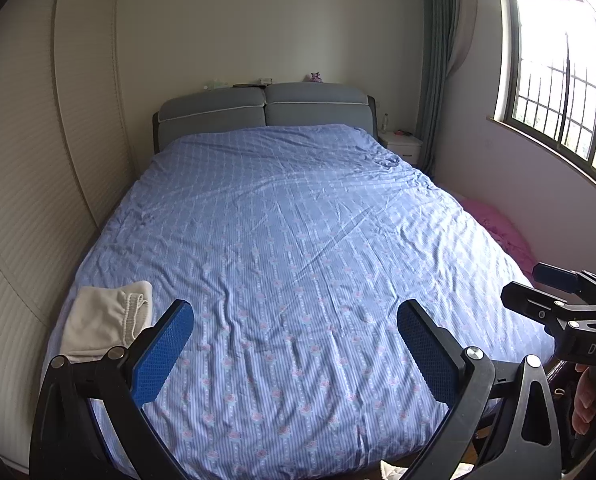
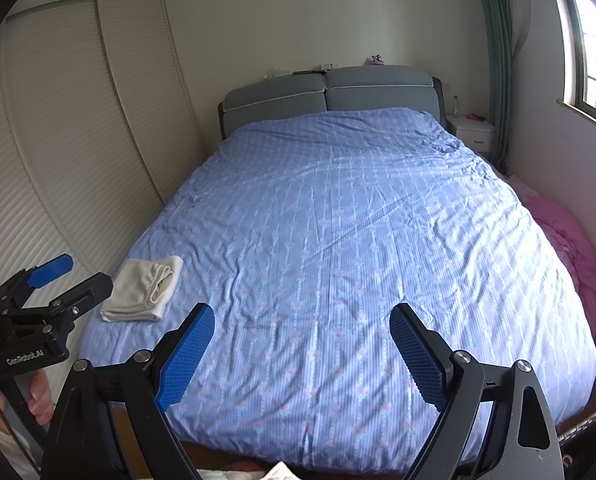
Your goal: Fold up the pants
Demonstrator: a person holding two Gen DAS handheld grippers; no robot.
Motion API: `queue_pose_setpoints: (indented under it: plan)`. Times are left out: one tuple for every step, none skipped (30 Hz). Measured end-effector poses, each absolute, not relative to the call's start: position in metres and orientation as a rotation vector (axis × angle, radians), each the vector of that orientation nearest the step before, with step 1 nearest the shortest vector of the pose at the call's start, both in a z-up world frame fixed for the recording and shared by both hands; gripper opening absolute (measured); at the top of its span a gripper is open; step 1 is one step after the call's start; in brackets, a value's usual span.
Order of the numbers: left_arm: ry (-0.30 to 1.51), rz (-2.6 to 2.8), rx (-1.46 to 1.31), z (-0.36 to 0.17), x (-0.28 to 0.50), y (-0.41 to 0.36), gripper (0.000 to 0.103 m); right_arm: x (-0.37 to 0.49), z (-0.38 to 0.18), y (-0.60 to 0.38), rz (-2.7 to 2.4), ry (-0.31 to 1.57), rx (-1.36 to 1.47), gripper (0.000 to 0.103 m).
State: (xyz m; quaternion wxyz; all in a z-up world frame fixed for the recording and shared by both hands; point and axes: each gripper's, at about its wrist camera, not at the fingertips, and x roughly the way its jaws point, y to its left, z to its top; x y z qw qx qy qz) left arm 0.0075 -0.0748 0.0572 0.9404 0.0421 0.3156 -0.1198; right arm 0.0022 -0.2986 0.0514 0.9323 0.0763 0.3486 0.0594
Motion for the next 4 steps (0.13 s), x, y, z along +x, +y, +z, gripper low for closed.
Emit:
queue_pose_setpoints:
  plan:
    - [0.646,-0.243,0.082,0.0569,0.0078,-0.0743,0.103,0.0025,0.0516,-0.2986,0.121,0.714,0.157,0.09]
    - [0.648,-0.241,0.079,0.0567,0.0079,-0.0738,0.103,0.002,0.0515,-0.2989,0.12,0.715,0.158,0.09]
    - [0.649,-0.238,0.078,0.0564,0.0082,-0.0736,0.103,0.0021,0.0517,-0.2994,0.121,0.714,0.158,0.09]
    - [0.651,-0.234,0.078,0.056,0.0081,-0.0737,0.103,0.0017,0.0518,-0.2993,0.119,0.715,0.158,0.09]
